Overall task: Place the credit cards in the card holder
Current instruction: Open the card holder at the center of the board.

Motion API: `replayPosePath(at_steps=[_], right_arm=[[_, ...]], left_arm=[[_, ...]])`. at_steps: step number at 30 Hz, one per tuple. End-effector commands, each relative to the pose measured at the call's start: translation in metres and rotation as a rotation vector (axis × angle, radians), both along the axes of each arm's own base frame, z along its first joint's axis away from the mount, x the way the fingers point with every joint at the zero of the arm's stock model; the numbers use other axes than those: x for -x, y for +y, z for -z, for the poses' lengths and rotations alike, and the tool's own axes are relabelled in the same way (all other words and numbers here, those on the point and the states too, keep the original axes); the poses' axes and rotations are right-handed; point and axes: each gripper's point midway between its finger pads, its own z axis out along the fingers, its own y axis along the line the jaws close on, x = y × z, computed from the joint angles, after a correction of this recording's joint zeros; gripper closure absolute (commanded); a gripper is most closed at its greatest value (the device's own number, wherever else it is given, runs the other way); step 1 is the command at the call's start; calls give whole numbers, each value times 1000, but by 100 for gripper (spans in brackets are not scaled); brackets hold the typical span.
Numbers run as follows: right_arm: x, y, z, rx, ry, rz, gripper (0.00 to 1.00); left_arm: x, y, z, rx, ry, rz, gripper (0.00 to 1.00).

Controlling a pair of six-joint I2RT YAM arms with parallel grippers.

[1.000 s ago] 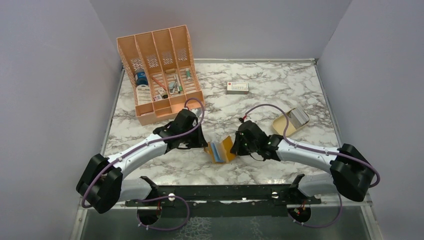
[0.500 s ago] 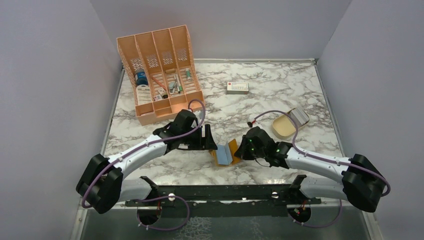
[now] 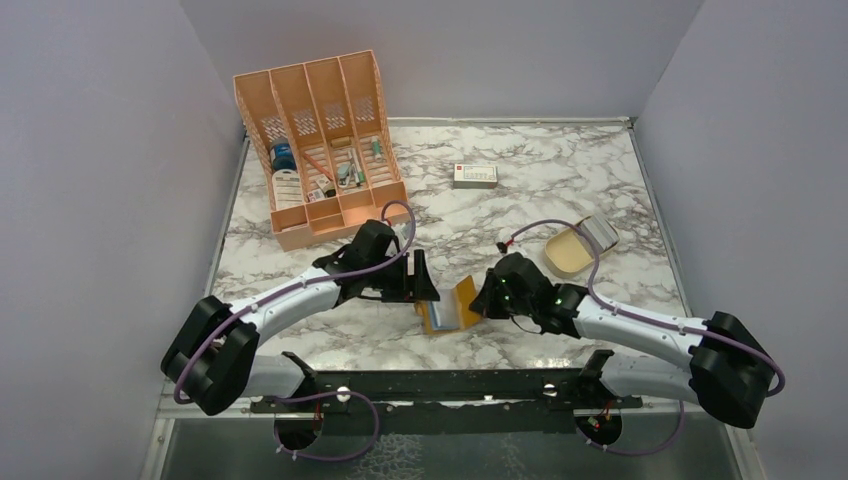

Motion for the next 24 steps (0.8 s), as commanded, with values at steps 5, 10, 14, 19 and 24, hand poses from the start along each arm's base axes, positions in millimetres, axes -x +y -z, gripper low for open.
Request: replayPosePath(at_steps=[5,10,14,19,24], right_arm=[[2,-15,15,25,-2,65,99],[3,-16,16,25,0,64,99],[2,-14,12,13,-10,57,99],[2,-13,10,-3,-19,54,99],[4,-13,14,-1,-8,51,99]], left_arm=[[-1,15,16,-91,-22,-11,38],[2,12,23,-76,-4,7,45],[5,-2,19,11,9,38,41],[2,-8,18,52,4,36,39],[0,-14,20,80,15,36,41]])
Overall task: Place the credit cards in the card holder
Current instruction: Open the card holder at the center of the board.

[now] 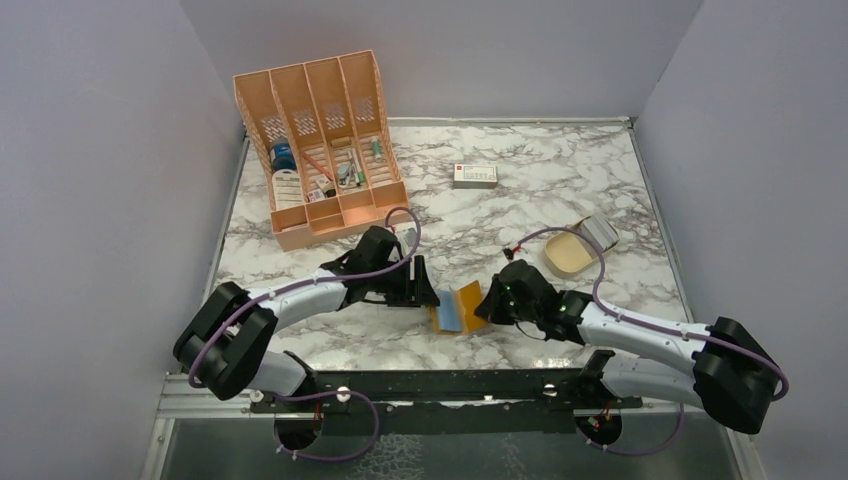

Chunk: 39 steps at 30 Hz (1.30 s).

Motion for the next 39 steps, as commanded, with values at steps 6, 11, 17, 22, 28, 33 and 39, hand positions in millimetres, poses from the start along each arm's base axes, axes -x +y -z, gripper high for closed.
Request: replayPosePath(at_steps=[6,11,17,22,28,33,39], right_arm=[[-1,0,3,-11,-16,11,99],[-1,0,4,-14,-17,11,99],[0,0,0,3,-4,5,82],[-2,-3,-28,26,-15,-1,61],[-7,21,-83,-64,-70,-77,57],[-2,55,-102,-194,-84,-200,57],[1,69,-85,-209,-59,-233,58]], left_arm=[[-2,-14,-3,87,2,18,41],[-2,-14,0,85,7,19,55],[-3,-17,-9,111,6,14,85],[-3,-20,-22,143,-5,17,97],[-3,-21,-26,148,12,5,100],[-3,-20,-26,139,19,-8,100],[-3,-17,-24,124,19,-18,100]])
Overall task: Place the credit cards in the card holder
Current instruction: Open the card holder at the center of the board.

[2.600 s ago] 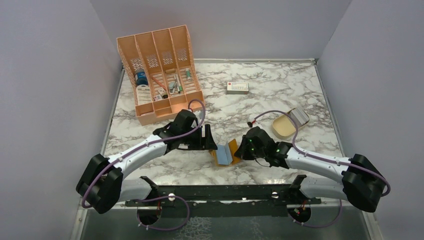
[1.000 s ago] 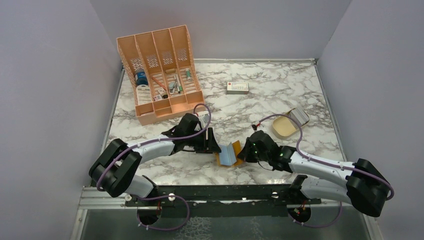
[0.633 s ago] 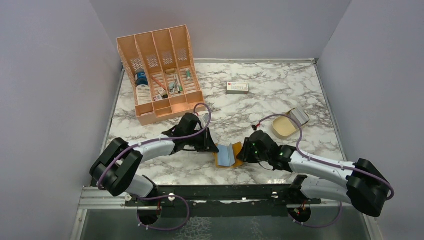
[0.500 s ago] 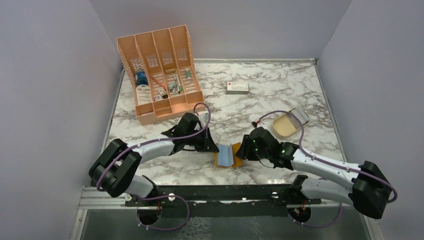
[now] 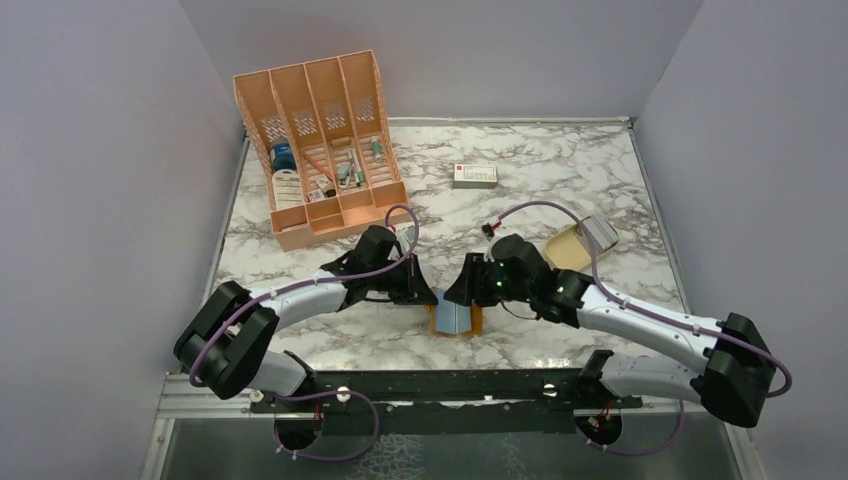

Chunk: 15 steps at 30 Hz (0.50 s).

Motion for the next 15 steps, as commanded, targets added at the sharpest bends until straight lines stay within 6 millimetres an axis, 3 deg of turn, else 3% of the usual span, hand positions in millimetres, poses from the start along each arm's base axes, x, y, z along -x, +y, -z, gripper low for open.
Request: replayPosePath(at_steps=[1,7,12,15], right_arm=[[6,15,8,-42,2,-65,58],[3,8,44,45,47,-36,58],[-2,-12,75,153,58,39,70],[0,-21,90,196,71,55,73]], left_arm=[[-1,-2,-11,23,-19,0,100],[-4,3,-3,-23,-28,-5,100],[-10,17,17,-149,-42,-20,100],[-11,22,22,-188,-44,-26,90]])
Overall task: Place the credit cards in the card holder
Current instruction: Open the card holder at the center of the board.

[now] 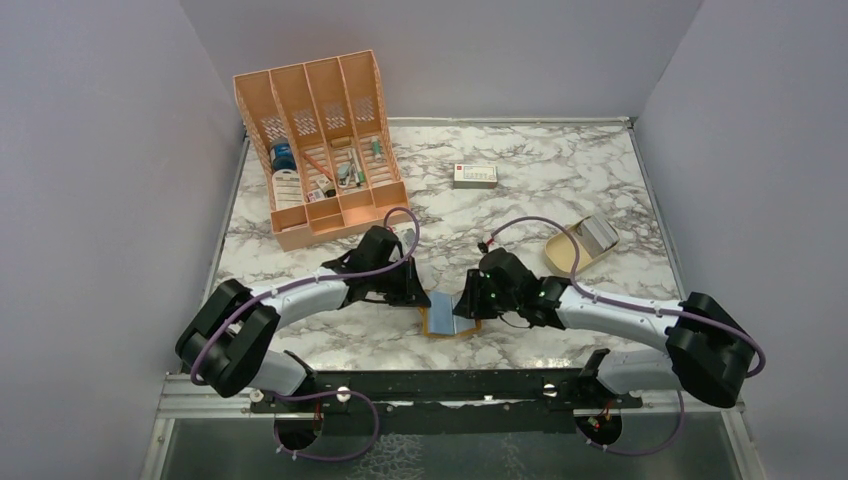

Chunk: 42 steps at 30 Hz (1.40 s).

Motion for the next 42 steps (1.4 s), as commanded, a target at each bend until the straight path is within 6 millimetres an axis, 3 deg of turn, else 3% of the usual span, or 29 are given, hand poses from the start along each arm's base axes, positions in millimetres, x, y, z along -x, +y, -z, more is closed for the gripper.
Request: replayPosePath(at_steps=[1,4,7,10,17,23,33,42], right_arm=[[-4,-13,22,69,-18,40,74],[-2,-11,30,69,0,30,76],[3,-5,34,43,23,6,76],[3,4,29,-5,24,-7,75],[2,15,14,-68,17,-17,75],[4,25,5,-121,15,-48,59],[7,32,14,-118,54,-80,49],[9,33,14,-113,59,-89,40]], left_arm=[[-11,10,7,-100,-44,-10,85],[-15,15,7,-141,-62,-18,76],[-19,14,2,-139,-85,-7,76],[-11,4,-2,-69,-61,38,80],[-7,6,-1,-60,-60,28,80],[-1,2,-2,-13,-34,31,78],[1,-3,-2,24,-13,27,71],[1,-7,-5,54,-8,28,96]])
